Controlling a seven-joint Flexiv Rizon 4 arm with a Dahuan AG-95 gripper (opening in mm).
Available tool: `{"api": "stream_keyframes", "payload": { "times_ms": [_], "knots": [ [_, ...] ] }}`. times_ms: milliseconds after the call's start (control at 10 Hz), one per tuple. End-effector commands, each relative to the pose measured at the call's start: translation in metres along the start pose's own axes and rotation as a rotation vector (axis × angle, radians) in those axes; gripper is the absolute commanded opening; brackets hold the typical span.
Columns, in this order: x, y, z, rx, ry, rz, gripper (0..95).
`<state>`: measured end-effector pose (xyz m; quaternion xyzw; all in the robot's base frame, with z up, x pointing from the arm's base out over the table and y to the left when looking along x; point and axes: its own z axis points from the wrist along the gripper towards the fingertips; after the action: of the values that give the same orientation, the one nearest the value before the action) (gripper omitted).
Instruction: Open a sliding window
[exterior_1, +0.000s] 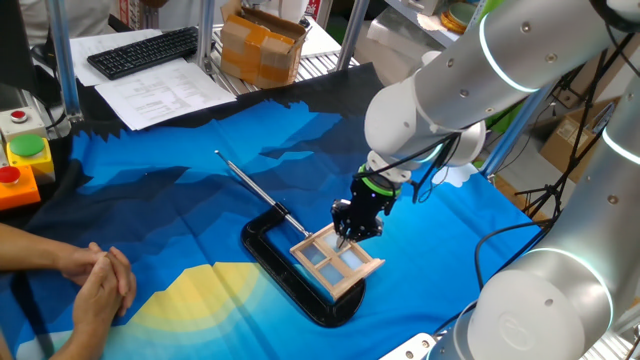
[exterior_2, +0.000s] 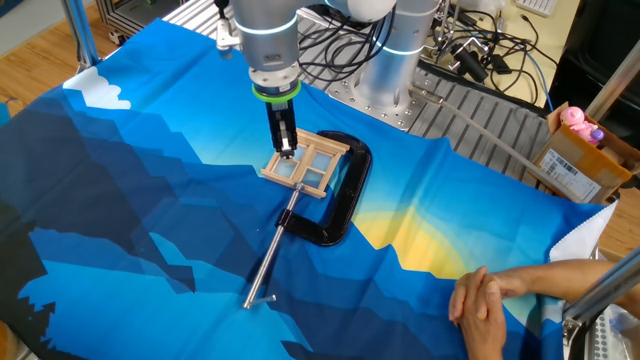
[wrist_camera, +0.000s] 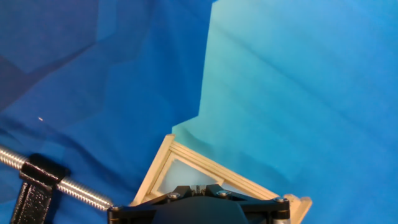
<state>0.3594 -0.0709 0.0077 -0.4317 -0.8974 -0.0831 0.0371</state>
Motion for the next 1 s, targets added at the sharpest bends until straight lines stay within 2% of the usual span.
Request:
{"api": "stream_keyframes", "payload": {
  "times_ms": [100, 1000],
  "knots": [
    [0.0005, -0.0006, -0.0009, 0.002, 0.003, 0.006, 0.0],
    [0.005, -0.0062, -0.0011, 0.019, -0.007, 0.003, 0.0]
  ]
}}
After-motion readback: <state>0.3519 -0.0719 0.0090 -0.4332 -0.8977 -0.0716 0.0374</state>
